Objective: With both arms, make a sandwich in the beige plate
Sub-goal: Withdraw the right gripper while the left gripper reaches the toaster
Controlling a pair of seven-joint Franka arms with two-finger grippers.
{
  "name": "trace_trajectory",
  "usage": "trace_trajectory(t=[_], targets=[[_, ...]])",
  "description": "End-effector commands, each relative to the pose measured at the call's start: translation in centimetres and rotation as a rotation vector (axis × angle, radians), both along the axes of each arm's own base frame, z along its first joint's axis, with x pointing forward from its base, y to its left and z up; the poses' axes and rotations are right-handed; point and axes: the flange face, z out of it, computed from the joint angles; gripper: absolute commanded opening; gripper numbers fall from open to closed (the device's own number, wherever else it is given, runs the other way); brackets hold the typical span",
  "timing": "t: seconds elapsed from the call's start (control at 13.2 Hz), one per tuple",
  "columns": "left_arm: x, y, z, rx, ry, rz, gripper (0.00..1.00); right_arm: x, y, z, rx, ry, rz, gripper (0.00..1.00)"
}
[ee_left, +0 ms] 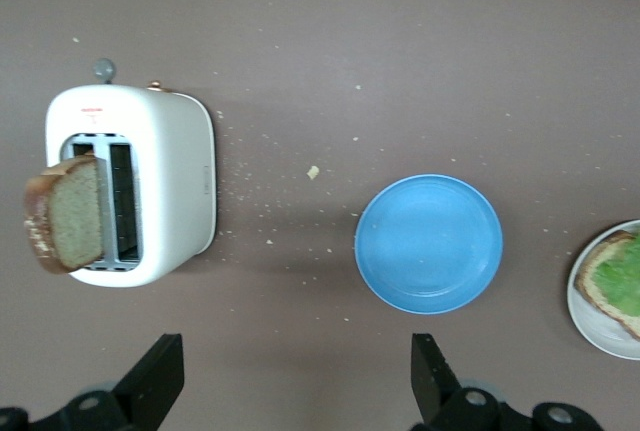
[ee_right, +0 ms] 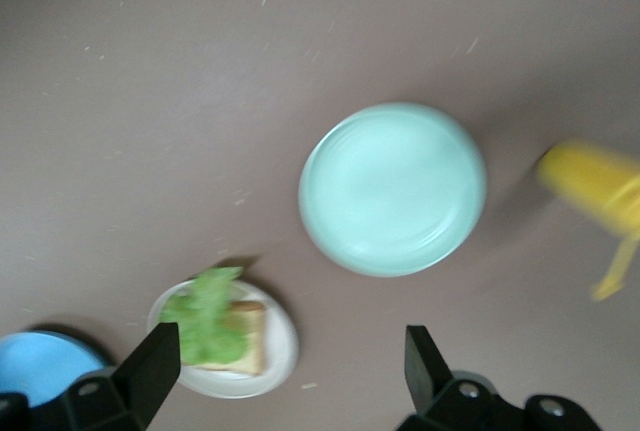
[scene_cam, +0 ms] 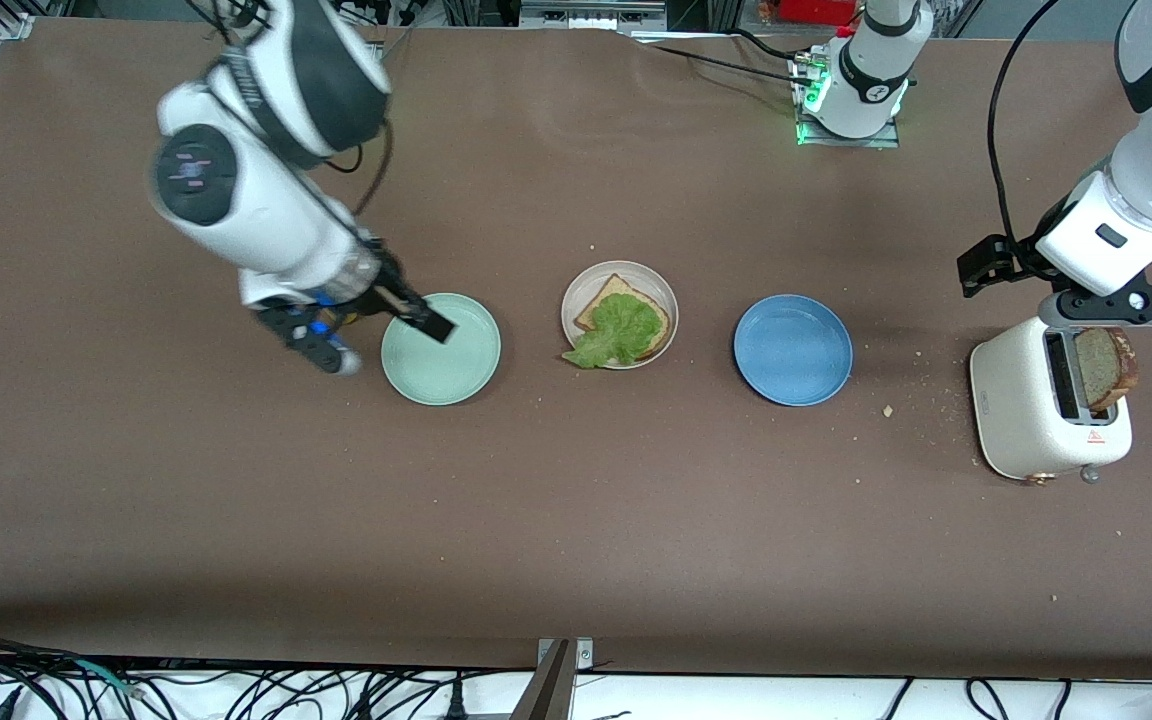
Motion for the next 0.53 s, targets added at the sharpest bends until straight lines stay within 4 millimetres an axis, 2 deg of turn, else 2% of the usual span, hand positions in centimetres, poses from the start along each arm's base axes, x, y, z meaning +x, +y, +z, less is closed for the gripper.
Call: trace_trajectory(t=[0.0, 0.15, 0.3, 0.46], targets=[[0.5, 2.7, 0.1, 0.047, -0.003, 0.003, 1.00, 0.2, -6.3, 2.3, -0.066, -0.031, 0.231, 0.99], [1.3, 4.4, -1.0, 0.079, 0.013, -0.052, 1.00, 0.9, -11.1, 3.6, -0.117, -0.061, 0.350, 1.00], [1.8, 7.1, -2.1, 0.110, 0.035, -0.052, 1.00, 1.3, -15.9, 4.6, -0.114, -0.083, 0.415, 1.00], [2.2, 9.8, -3.3, 0.095, 0.057, -0.045, 1.00, 1.0, -19.0, 4.9, -0.119, -0.087, 0.416, 1.00]])
